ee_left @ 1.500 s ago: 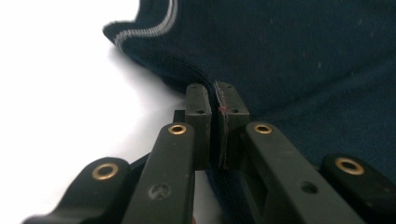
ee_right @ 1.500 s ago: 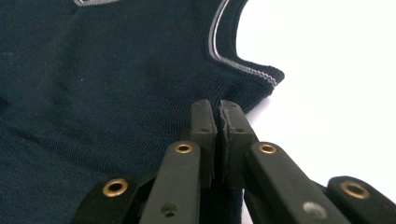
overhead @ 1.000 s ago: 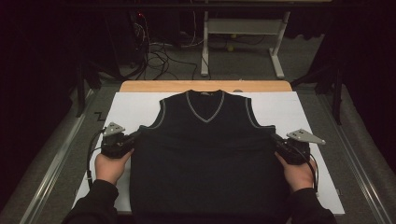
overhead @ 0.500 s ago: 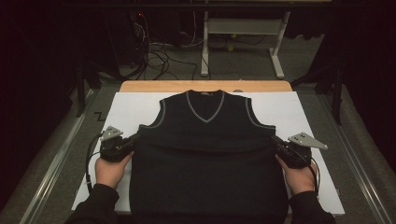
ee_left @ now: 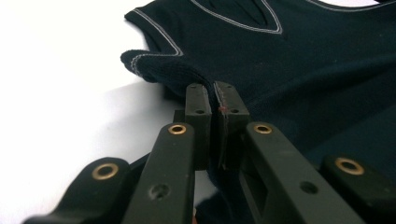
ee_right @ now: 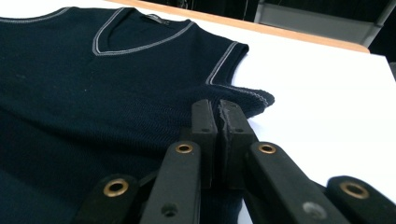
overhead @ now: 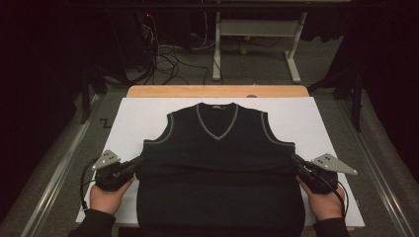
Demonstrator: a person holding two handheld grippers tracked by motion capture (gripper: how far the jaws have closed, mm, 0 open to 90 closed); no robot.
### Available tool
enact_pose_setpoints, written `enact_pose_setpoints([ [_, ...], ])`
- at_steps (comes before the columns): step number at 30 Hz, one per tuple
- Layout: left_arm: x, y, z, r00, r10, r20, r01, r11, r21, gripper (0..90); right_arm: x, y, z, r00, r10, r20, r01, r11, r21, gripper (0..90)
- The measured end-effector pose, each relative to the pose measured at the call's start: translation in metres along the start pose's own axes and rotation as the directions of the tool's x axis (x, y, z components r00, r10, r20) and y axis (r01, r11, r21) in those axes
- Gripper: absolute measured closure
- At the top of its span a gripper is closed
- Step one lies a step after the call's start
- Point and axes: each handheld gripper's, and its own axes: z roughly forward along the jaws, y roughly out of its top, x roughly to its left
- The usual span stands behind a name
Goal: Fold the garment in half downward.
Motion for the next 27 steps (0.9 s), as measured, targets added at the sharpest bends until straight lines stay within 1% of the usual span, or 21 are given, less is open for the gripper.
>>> enact_pose_setpoints([
  [1, -0.003, -0.004, -0.003, 1.0000, 0.003, 0.002, -0.003, 0.9999, 0.014, 81.8, 0.000, -0.004, -0.004, 1.0000, 0.004, -0.004, -0.004, 1.000, 0.004, 86.7],
  [3, -0.005, -0.006, -0.004, 0.9999, 0.010, 0.004, -0.010, 0.9997, 0.020, 81.8, 0.000, -0.006, -0.005, 0.9999, 0.005, -0.008, -0.005, 1.000, 0.006, 86.7],
  [4, -0.007, -0.009, -0.006, 0.9999, 0.015, 0.006, -0.015, 0.9994, 0.031, 81.8, 0.000, -0.010, -0.009, 0.9999, 0.005, -0.013, -0.005, 1.000, 0.015, 86.7],
  [5, -0.009, -0.011, -0.007, 0.9998, 0.017, 0.008, -0.017, 0.9990, 0.042, 81.8, 0.000, -0.010, -0.009, 0.9999, 0.005, -0.013, -0.005, 1.000, 0.015, 86.7],
  [6, -0.013, -0.015, -0.009, 0.9996, 0.027, 0.013, -0.027, 0.9980, 0.057, 81.8, 0.001, -0.013, -0.013, 0.9999, 0.002, -0.014, -0.001, 1.000, 0.020, 86.7],
  [7, -0.013, -0.015, -0.009, 0.9996, 0.027, 0.013, -0.027, 0.9980, 0.057, 81.8, 0.001, -0.013, -0.013, 0.9999, 0.002, -0.014, -0.001, 1.000, 0.020, 86.7],
  [8, -0.016, -0.019, -0.011, 0.9991, 0.038, 0.017, -0.039, 0.9970, 0.067, 81.7, 0.002, -0.016, -0.018, 0.9998, -0.001, -0.018, 0.001, 1.000, 0.022, 86.7],
  [9, -0.017, -0.020, -0.012, 0.9989, 0.043, 0.018, -0.044, 0.9965, 0.070, 81.7, 0.002, -0.016, -0.018, 0.9998, -0.001, -0.018, 0.001, 1.000, 0.022, 86.7],
  [10, -0.020, -0.023, -0.015, 0.9988, 0.044, 0.020, -0.046, 0.9960, 0.076, 81.7, 0.003, -0.019, -0.022, 0.9998, -0.004, -0.021, 0.005, 1.000, 0.026, 86.7],
  [12, -0.021, -0.025, -0.016, 0.9988, 0.044, 0.022, -0.046, 0.9956, 0.081, 81.7, 0.004, -0.020, -0.023, 0.9997, -0.004, -0.023, 0.005, 1.000, 0.029, 86.7],
  [13, -0.023, -0.029, -0.018, 0.9988, 0.043, 0.024, -0.045, 0.9950, 0.089, 81.7, 0.007, -0.024, -0.028, 0.9996, -0.012, -0.025, 0.013, 0.999, 0.041, 86.7],
  [15, -0.025, -0.032, -0.021, 0.9987, 0.043, 0.026, -0.046, 0.9942, 0.098, 81.7, 0.008, -0.027, -0.032, 0.9995, -0.016, -0.029, 0.017, 0.999, 0.046, 86.7],
  [18, -0.028, -0.037, -0.026, 0.9987, 0.043, 0.029, -0.045, 0.9939, 0.101, 81.7, 0.011, -0.033, -0.040, 0.9991, -0.022, -0.036, 0.024, 0.998, 0.056, 86.6],
  [21, -0.032, -0.042, -0.029, 0.9983, 0.045, 0.036, -0.049, 0.9920, 0.116, 81.6, 0.014, -0.039, -0.048, 0.9985, -0.031, -0.045, 0.034, 0.997, 0.071, 86.6],
  [22, -0.032, -0.042, -0.029, 0.9983, 0.045, 0.036, -0.049, 0.9920, 0.116, 81.6, 0.014, -0.039, -0.048, 0.9985, -0.031, -0.045, 0.034, 0.997, 0.071, 86.6],
  [24, -0.036, -0.049, -0.031, 0.9979, 0.053, 0.039, -0.058, 0.9876, 0.146, 81.6, 0.016, -0.045, -0.054, 0.9979, -0.034, -0.055, 0.039, 0.995, 0.090, 86.6],
  [26, -0.037, -0.051, -0.032, 0.9976, 0.055, 0.042, -0.060, 0.9862, 0.154, 81.6, 0.017, -0.047, -0.055, 0.9978, -0.032, -0.058, 0.037, 0.995, 0.095, 86.6],
  [27, -0.038, -0.054, -0.033, 0.9975, 0.057, 0.042, -0.063, 0.9844, 0.164, 81.5, 0.018, -0.050, -0.057, 0.9972, -0.035, -0.066, 0.042, 0.993, 0.112, 86.6],
])
